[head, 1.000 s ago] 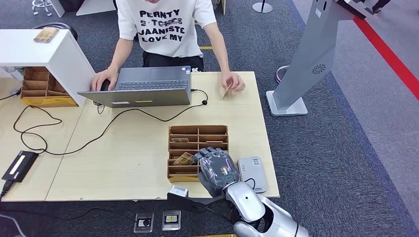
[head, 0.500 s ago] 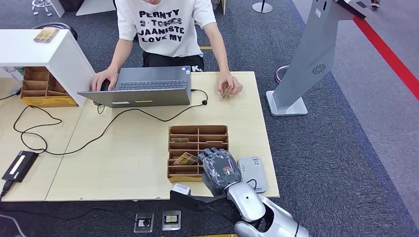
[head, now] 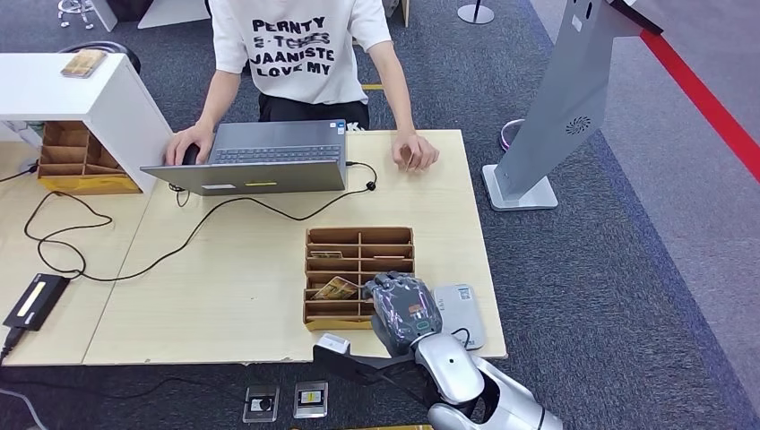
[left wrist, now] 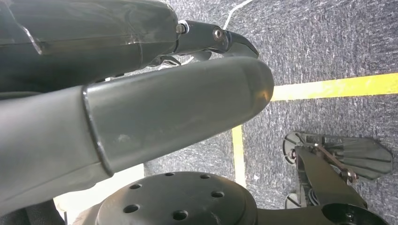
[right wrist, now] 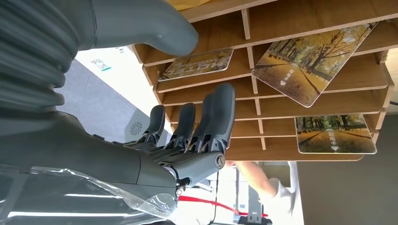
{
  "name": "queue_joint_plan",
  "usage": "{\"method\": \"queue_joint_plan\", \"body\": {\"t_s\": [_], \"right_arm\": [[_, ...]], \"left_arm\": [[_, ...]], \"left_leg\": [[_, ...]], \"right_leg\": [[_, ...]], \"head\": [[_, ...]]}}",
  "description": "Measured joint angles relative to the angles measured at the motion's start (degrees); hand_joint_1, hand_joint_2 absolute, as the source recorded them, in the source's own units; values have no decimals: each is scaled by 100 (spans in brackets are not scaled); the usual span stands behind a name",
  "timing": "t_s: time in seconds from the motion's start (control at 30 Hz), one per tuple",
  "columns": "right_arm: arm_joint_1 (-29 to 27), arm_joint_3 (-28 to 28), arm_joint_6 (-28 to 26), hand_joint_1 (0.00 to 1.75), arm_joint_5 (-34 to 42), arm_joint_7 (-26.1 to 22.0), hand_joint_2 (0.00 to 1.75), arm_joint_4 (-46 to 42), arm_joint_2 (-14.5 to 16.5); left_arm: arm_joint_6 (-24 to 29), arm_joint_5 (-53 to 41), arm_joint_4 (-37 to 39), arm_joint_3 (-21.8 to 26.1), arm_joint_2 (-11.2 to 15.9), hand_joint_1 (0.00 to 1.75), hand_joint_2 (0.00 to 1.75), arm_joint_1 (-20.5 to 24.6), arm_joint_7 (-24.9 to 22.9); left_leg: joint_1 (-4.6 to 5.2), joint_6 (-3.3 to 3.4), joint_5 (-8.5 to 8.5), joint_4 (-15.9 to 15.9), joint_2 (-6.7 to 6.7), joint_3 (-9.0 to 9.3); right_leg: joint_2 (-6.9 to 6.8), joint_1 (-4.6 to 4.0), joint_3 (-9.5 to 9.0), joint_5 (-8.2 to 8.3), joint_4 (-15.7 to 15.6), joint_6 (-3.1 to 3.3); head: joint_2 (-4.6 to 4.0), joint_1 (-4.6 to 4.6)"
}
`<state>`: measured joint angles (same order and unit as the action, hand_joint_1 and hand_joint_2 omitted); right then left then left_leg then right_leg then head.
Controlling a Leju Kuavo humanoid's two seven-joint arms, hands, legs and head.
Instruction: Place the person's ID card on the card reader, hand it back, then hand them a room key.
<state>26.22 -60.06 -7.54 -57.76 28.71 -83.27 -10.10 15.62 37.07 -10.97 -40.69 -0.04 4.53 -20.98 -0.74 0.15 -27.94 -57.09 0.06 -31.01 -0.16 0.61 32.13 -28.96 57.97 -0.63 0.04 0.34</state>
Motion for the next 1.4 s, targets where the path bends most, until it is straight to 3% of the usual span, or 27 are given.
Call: {"method": "queue_joint_plan", "body": {"t_s": [1.4], "right_arm": [[138, 4, -28, 86, 205, -271, 175, 414, 108]], "left_arm": [[33, 132, 0, -125, 38, 0, 0, 9, -7]], "left_leg": [[0, 0, 0, 0, 0, -1]], "right_leg": [[-1, 0, -1, 0, 0, 0]], "head": [[0, -1]]}}
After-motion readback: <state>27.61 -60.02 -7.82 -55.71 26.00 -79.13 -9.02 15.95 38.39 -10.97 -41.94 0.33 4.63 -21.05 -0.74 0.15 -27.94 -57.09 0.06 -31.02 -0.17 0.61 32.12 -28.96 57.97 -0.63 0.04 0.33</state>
